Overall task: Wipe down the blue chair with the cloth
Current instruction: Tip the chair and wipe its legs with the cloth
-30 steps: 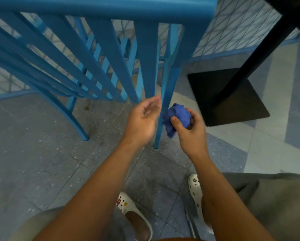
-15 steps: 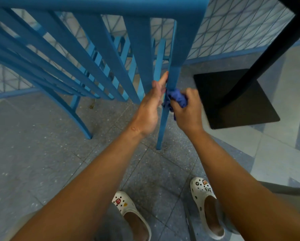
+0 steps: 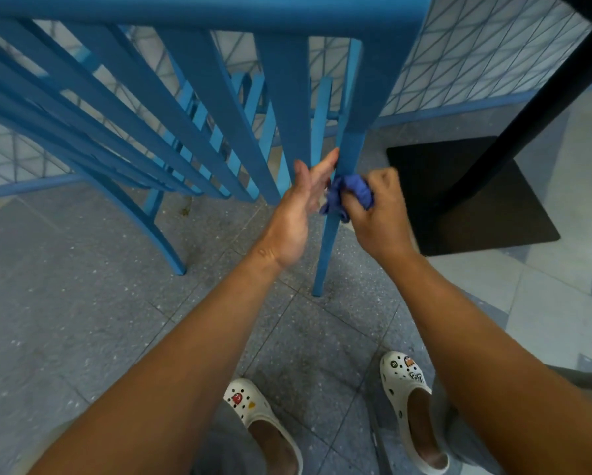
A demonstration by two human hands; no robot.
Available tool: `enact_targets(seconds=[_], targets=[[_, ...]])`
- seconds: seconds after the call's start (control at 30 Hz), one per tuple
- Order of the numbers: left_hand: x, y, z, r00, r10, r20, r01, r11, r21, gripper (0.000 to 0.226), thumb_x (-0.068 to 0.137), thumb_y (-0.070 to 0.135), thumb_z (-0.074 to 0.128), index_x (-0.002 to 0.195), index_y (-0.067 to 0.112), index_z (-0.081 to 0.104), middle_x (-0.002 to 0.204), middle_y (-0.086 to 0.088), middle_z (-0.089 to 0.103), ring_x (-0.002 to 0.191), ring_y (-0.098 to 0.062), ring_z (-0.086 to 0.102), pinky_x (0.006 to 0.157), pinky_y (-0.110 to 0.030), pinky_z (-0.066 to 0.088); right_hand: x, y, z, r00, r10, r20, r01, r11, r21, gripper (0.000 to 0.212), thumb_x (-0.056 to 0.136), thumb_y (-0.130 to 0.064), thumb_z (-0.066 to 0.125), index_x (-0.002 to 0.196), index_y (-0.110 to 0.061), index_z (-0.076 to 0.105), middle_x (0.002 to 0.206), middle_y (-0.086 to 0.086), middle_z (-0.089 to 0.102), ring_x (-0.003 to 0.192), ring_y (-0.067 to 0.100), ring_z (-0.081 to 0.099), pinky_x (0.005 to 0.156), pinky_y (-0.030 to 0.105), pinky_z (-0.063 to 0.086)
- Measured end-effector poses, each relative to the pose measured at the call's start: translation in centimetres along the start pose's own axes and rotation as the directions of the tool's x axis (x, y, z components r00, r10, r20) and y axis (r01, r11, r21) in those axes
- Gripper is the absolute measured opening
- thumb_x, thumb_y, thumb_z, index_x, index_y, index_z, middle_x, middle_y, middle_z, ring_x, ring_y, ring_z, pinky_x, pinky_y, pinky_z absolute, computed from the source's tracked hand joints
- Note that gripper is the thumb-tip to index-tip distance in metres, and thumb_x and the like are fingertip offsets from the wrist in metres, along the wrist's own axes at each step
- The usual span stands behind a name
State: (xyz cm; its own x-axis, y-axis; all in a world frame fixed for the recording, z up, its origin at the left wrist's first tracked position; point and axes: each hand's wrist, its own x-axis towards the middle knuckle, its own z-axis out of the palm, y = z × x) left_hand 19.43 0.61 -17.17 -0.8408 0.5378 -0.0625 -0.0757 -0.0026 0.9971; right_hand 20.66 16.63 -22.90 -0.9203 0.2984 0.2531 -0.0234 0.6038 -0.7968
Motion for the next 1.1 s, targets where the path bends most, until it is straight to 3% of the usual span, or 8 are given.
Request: enact_targets(seconds=[0.1, 0.23, 0.37, 0.5, 0.63, 0.77, 0.93, 1.1], targets=[[-0.2, -0.4, -0.1, 1.0, -0.015, -0.003, 0.015, 1.0, 0.002, 0.104, 0.076, 0.081, 0.011, 0.159, 0.021, 0.028, 0.163, 0.008, 0.033, 0.148, -0.003, 0.03, 0.112, -0.017, 0.029, -0.5, 0.8, -0.1, 0.994, 0.046, 0.102, -0.04, 0.997, -0.063, 0.012, 0.095, -0.027, 0.069, 0.095, -0.017, 0.063, 0.099, -0.001, 0.045, 0.08, -0.013, 0.047, 0.067, 0.008, 0.037], [0.0, -1.4, -0.4, 0.998, -0.063, -0.021, 0.063, 0.998, 0.019, 0.089, 0.09, 0.074, -0.003, 0.158, 0.027, 0.03, 0.161, 0.01, 0.037, 0.149, -0.009, 0.031, 0.124, -0.049, 0.017, 2.2, -2.7, -2.0, 0.98, -0.139, -0.143, 0.144, 0.989, 0.029, 0.018, 0.091, -0.035, 0.07, 0.086, -0.028, 0.054, 0.096, -0.007, 0.042, 0.082, -0.008, 0.046, 0.07, 0.012, 0.038], [0.4, -1.3, -0.5, 0.995, -0.096, -0.033, 0.096, 0.995, -0.01, 0.075, 0.09, 0.073, 0.0, 0.145, 0.042, 0.04, 0.142, 0.023, 0.051, 0.141, -0.002, 0.04, 0.124, -0.053, 0.018, 3.6, -4.3, -2.6, 0.941, -0.215, -0.261, 0.242, 0.967, 0.076, 0.021, 0.092, -0.036, 0.071, 0.086, -0.019, 0.06, 0.093, -0.008, 0.044, 0.082, -0.005, 0.047, 0.073, 0.014, 0.039], [0.2, -0.6, -0.7, 0.994, -0.111, -0.026, 0.112, 0.992, 0.064, 0.107, 0.074, 0.093, 0.014, 0.154, 0.027, 0.037, 0.157, 0.007, 0.043, 0.146, -0.009, 0.037, 0.121, -0.045, 0.026, 2.7, -1.8, -1.1, 0.969, -0.168, -0.184, 0.185, 0.98, 0.078, 0.029, 0.092, -0.037, 0.071, 0.09, -0.01, 0.061, 0.096, 0.001, 0.046, 0.082, -0.005, 0.046, 0.073, 0.019, 0.042], [0.2, -1.1, -0.7, 0.988, -0.155, -0.028, 0.157, 0.984, 0.089, 0.099, 0.084, 0.08, 0.004, 0.158, 0.021, 0.032, 0.161, 0.002, 0.038, 0.147, -0.013, 0.035, 0.123, -0.049, 0.023, 1.3, 1.4, 0.8, 0.999, -0.048, 0.002, 0.048, 0.999, -0.008, 0.025, 0.09, -0.039, 0.073, 0.09, -0.02, 0.057, 0.096, -0.001, 0.046, 0.078, 0.001, 0.044, 0.071, 0.029, 0.044], [0.2, -1.6, -0.7, 0.987, -0.154, -0.04, 0.157, 0.982, 0.104, 0.114, 0.066, 0.091, 0.015, 0.157, 0.025, 0.033, 0.162, 0.005, 0.035, 0.149, -0.011, 0.031, 0.122, -0.047, 0.024, 1.1, 2.4, 0.5, 0.993, -0.008, 0.116, 0.016, 0.997, -0.075, 0.03, 0.089, -0.043, 0.075, 0.09, -0.016, 0.063, 0.094, -0.003, 0.048, 0.079, 0.005, 0.049, 0.072, 0.034, 0.046], [0.8, -2.2, -1.0, 0.988, -0.146, -0.041, 0.149, 0.986, 0.079, 0.129, 0.052, 0.106, 0.028, 0.153, 0.026, 0.04, 0.152, 0.011, 0.047, 0.145, -0.011, 0.038, 0.122, -0.049, 0.028, 3.1, -0.2, -0.8, 0.964, -0.225, -0.144, 0.23, 0.973, 0.021, 0.032, 0.09, -0.039, 0.072, 0.085, -0.011, 0.057, 0.093, -0.003, 0.043, 0.079, -0.008, 0.044, 0.07, 0.013, 0.035], [1.3, -2.5, -1.5, 0.982, -0.178, -0.064, 0.182, 0.981, 0.064, 0.148, 0.045, 0.108, 0.036, 0.156, 0.009, 0.034, 0.159, -0.005, 0.041, 0.147, -0.019, 0.037, 0.121, -0.048, 0.031, 3.3, 0.5, 0.4, 0.93, -0.304, -0.205, 0.321, 0.945, 0.054, 0.029, 0.09, -0.025, 0.073, 0.088, -0.001, 0.057, 0.094, 0.003, 0.042, 0.082, 0.002, 0.039, 0.073, 0.01, 0.032]])
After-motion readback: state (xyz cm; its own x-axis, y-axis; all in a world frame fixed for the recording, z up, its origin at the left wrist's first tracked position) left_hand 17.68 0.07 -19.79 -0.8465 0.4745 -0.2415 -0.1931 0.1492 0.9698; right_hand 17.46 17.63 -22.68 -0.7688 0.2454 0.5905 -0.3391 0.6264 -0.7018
